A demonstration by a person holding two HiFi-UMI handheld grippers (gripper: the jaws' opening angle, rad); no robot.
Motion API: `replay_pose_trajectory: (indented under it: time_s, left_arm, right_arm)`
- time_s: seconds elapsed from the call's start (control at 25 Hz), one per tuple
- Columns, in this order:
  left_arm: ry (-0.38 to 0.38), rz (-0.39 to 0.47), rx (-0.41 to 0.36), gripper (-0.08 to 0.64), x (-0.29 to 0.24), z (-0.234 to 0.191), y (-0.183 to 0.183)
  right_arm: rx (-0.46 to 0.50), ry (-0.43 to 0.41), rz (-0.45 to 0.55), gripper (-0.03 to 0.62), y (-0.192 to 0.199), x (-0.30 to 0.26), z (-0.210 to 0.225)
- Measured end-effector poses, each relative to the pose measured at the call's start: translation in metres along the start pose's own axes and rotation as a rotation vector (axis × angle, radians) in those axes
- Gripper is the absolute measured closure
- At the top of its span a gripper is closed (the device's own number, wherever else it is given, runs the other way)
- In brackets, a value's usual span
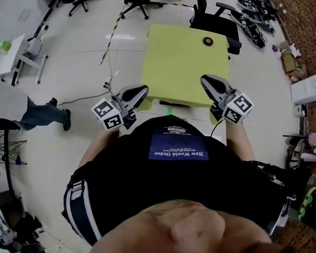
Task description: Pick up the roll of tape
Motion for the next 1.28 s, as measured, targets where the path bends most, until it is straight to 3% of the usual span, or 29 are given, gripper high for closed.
replay_pose_trajectory:
  time_s: [0.28,0.56,0.72,0.92,1.08,1.28]
  left_arm:
    - [-0.094,0.051,0.033,0.555,-0.104,-0.009,-0.017]
    - [-0.083,0.002,0.018,0.555,-0.170,-0.032,-0.031]
    - [-0.033,-0.011,0.040,0.555,-0.188,-0.073,-0.034]
    - [0.089,-0.037,0.040,0.555,-0.201,-0.140,-0.034]
    - [0.179,-0.090,0.054,0.555,-0.209,-0.192,-0.038]
    - [0.218,-0.121,0.084,0.555,-0.232,-0.211,-0.033]
  right_arm:
    - [0.049,-0.111,-0.014,0.590,-0.032,0.010,0.125]
    - [0.020,-0.089,-0.012,0.582,-0.033,0.009,0.198]
    - [0.001,-0.020,-0.036,0.581,-0.028,-0.006,0.220]
    - [0.008,0.103,-0.063,0.566,-0.026,-0.043,0.226]
    - [-0.040,0.212,-0.083,0.565,-0.027,-0.068,0.232]
    - [-0.057,0.219,-0.106,0.557,-0.023,-0.081,0.243]
Point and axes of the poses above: the fingertips, and each gripper's own axes: x backward along the fingers, z to its right, y out of its underside, the point moved 10 cm from there along x, backward along the fingers, and after that the axes turned 6 degrees about -y, right-handed, at the moved point
